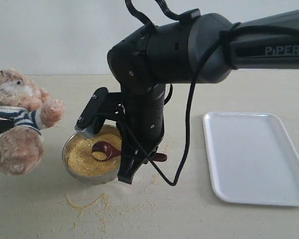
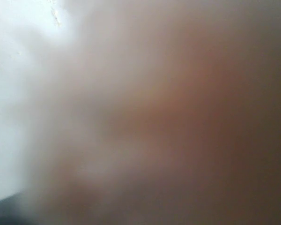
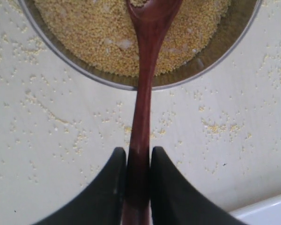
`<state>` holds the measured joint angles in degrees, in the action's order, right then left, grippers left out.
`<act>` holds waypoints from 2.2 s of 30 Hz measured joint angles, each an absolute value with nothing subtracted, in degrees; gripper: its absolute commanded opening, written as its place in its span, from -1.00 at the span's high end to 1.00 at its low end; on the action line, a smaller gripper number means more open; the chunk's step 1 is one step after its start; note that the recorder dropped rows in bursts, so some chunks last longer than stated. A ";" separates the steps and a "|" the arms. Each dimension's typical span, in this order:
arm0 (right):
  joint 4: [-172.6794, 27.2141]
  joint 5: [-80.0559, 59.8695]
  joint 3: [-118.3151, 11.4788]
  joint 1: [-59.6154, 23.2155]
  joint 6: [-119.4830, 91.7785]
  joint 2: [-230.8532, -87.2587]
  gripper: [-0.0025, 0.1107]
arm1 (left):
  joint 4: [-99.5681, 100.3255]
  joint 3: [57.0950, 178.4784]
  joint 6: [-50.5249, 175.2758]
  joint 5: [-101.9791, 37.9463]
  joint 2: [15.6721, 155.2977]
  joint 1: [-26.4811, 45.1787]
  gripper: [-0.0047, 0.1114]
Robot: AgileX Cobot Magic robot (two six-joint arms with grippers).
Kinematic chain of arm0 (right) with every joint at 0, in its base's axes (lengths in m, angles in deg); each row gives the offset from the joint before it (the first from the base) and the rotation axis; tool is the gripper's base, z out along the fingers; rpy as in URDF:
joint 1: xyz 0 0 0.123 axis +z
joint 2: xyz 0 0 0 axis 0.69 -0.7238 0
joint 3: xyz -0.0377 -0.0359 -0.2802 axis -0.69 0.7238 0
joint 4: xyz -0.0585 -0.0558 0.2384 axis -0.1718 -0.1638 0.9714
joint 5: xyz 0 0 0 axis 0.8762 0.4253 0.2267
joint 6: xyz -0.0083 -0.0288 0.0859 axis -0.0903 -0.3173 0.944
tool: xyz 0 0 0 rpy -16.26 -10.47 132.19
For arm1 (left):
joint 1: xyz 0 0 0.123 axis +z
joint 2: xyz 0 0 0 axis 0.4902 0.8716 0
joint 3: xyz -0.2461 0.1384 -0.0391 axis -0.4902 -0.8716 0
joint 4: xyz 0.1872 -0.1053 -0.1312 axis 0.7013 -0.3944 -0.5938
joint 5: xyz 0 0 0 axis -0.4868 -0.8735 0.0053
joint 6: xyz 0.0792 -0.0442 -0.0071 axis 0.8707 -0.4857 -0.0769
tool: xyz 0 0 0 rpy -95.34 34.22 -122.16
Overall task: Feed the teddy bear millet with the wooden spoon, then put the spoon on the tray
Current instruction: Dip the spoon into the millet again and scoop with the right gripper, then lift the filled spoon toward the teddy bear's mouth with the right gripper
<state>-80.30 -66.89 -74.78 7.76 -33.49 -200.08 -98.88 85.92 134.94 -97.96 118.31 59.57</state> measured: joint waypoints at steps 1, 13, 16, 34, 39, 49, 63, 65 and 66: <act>-80.30 -66.89 -74.78 7.76 -33.49 -200.08 0.96 | -98.88 85.92 134.94 -97.96 118.31 59.57 0.83; -79.75 -67.73 -74.78 7.41 -33.61 -200.08 0.96 | -98.88 85.92 134.94 -99.37 118.31 59.57 0.83; -77.07 -68.40 -75.03 6.44 -34.14 -200.08 0.96 | -98.88 85.92 134.94 -99.37 118.31 59.57 0.83; -70.62 -69.81 -75.16 4.43 -37.66 -195.62 0.96 | -98.88 85.92 134.94 -99.72 118.31 59.57 0.83; -69.23 -70.70 -75.16 4.33 -38.11 -194.05 0.96 | -98.88 85.92 134.94 -99.72 118.31 59.57 0.83; -56.55 -74.73 -75.16 -3.86 -40.99 -193.79 0.96 | -95.37 85.93 134.94 -99.72 118.31 59.57 0.83; -47.87 -78.71 -75.16 -7.56 -45.73 -193.56 0.96 | -91.39 85.93 134.48 -99.72 118.31 59.57 0.83; -47.87 -79.12 -75.16 -7.56 -45.73 -193.56 0.96 | -91.01 85.93 134.04 -99.72 118.31 59.57 0.83; -47.87 -79.38 -75.16 -7.56 -45.73 -193.56 0.96 | -90.90 85.93 133.93 -99.72 118.31 59.57 0.83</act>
<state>-47.87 -79.38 -75.16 -7.56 -45.73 -193.56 -90.90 85.93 133.93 -99.72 118.31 59.57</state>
